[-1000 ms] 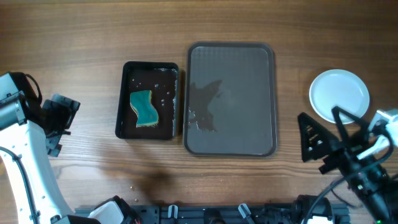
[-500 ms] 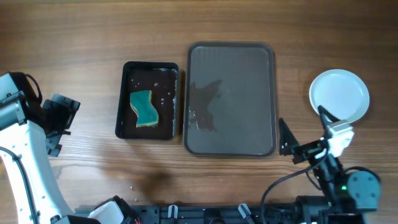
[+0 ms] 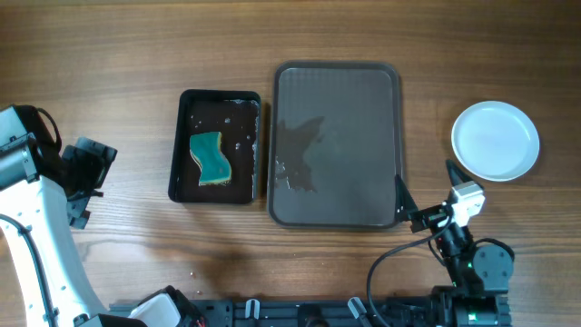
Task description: Clean dirty plates on tray and stack at the side
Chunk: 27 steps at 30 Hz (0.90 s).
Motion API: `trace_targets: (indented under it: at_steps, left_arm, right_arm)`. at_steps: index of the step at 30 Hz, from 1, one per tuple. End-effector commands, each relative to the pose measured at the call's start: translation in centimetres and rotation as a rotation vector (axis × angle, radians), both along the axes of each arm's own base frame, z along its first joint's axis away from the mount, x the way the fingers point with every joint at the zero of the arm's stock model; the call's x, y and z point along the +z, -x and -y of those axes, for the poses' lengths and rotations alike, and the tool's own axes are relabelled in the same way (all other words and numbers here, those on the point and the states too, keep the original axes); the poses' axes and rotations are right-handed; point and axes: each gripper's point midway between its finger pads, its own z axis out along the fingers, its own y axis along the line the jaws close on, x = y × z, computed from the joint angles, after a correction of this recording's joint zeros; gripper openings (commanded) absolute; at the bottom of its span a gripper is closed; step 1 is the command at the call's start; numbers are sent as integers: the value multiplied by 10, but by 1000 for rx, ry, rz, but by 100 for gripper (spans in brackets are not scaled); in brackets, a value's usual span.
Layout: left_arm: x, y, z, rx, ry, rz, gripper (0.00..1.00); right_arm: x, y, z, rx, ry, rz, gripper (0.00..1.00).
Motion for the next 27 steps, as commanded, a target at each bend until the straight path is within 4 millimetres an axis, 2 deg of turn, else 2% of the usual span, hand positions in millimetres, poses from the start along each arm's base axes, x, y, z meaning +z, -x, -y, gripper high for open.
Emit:
trace_targets:
  at_steps: [1, 20, 24, 27]
  left_arm:
    - [6, 0, -4, 21, -19, 14, 100]
    - [9, -3, 0, 0, -28, 25, 100]
    - [22, -1, 3, -7, -54, 71, 100]
    - [40, 8, 11, -17, -66, 132, 100]
  right_arm:
    - [4, 0, 2, -18, 12, 22, 100]
    - [1, -1, 2, -17, 12, 12, 100]
    - [2, -1, 2, -17, 12, 12, 100]
    - [1, -1, 2, -17, 12, 12, 100]
